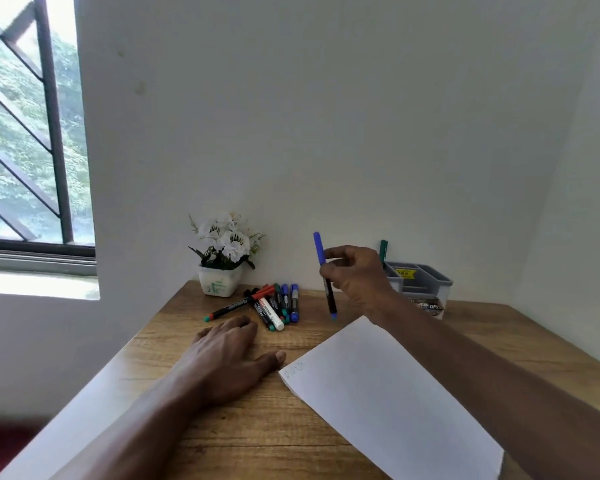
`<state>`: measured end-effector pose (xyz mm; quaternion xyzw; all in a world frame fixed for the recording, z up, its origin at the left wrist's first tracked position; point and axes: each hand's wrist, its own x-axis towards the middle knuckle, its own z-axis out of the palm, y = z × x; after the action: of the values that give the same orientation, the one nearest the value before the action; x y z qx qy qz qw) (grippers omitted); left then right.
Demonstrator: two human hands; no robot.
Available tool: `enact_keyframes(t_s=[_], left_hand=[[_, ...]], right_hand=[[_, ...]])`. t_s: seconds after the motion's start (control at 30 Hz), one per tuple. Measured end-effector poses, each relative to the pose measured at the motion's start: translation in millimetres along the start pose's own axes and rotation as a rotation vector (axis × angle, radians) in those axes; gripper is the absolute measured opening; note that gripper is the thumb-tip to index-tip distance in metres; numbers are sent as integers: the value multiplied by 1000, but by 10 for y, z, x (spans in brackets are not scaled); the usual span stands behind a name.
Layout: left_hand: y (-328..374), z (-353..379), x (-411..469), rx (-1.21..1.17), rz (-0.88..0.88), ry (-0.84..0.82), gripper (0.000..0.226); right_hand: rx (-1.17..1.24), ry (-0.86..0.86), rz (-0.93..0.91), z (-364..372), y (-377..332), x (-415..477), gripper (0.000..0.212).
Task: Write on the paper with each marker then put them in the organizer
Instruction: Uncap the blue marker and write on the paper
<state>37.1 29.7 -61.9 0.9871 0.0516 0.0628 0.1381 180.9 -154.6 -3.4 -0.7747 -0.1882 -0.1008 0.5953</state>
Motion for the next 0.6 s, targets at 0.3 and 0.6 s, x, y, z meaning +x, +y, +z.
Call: enact_keyframes(t_s=[0.3,0.6], left_hand=[[-57,18,-1,-213,73,248,78],[44,-65,-124,-367,324,574,21]], right_hand=[[-575,-170,-634,-42,261,-740,33],[-713,-315,-761,35,423,-825,32]])
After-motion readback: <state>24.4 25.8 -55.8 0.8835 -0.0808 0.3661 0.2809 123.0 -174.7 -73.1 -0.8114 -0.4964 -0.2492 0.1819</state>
